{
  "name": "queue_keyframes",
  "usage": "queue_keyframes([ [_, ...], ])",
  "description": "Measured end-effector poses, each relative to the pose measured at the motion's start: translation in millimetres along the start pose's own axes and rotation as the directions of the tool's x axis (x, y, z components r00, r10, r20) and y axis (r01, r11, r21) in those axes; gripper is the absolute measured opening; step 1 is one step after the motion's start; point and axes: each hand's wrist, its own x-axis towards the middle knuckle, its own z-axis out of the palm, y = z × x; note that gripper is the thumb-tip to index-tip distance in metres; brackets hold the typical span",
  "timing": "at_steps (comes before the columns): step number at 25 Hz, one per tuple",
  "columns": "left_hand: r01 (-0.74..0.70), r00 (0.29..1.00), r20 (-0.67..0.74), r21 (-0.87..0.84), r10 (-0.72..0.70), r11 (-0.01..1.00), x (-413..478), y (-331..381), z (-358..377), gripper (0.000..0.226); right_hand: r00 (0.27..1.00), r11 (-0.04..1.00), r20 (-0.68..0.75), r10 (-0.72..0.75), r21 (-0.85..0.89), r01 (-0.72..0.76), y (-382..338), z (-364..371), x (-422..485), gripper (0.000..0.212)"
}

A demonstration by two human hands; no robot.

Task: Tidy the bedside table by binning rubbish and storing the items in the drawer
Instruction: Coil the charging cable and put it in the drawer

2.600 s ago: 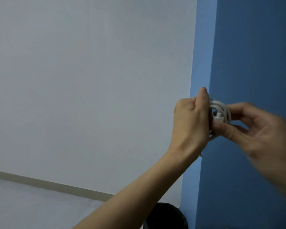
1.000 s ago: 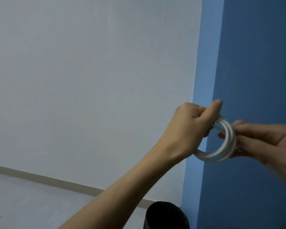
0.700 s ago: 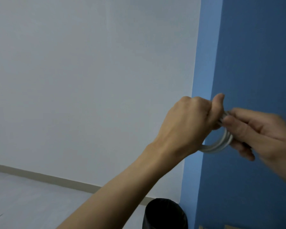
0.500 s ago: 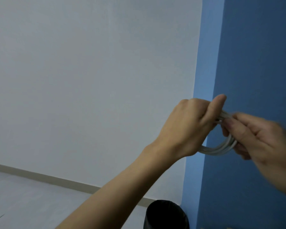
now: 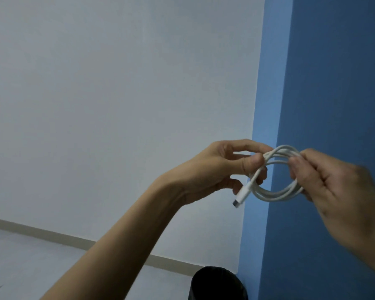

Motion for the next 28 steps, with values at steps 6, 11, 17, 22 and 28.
queue_keyframes([
  [6,0.009,0.994,-0.107,0.186,0.012,0.982,-3.5,5.5,6.2,0.021,1.000,0.999,0.014,-0.014,0.033,0.013,1.4,3.8,-1.1,0.052],
  [11,-0.119,0.934,-0.248,0.464,0.258,0.878,-0.5,8.2,18.5,0.030,0.999,0.998,0.028,-0.030,0.052,0.029,-3.7,4.0,-1.9,0.052],
  [17,-0.071,0.815,-0.266,0.836,0.515,0.545,5.0,3.9,33.1,0.032,0.997,0.997,0.015,-0.079,0.014,0.078,-9.2,1.2,0.3,0.048],
  [22,-0.093,0.934,-0.284,0.391,0.216,0.916,8.7,11.0,29.2,0.029,0.998,0.997,-0.010,-0.056,0.051,0.056,-9.7,-5.2,2.3,0.048],
  [28,-0.210,0.931,-0.203,0.385,0.304,0.899,1.7,9.2,29.3,0.031,0.997,0.996,0.005,-0.074,0.041,0.074,-13.9,-8.5,0.5,0.036],
])
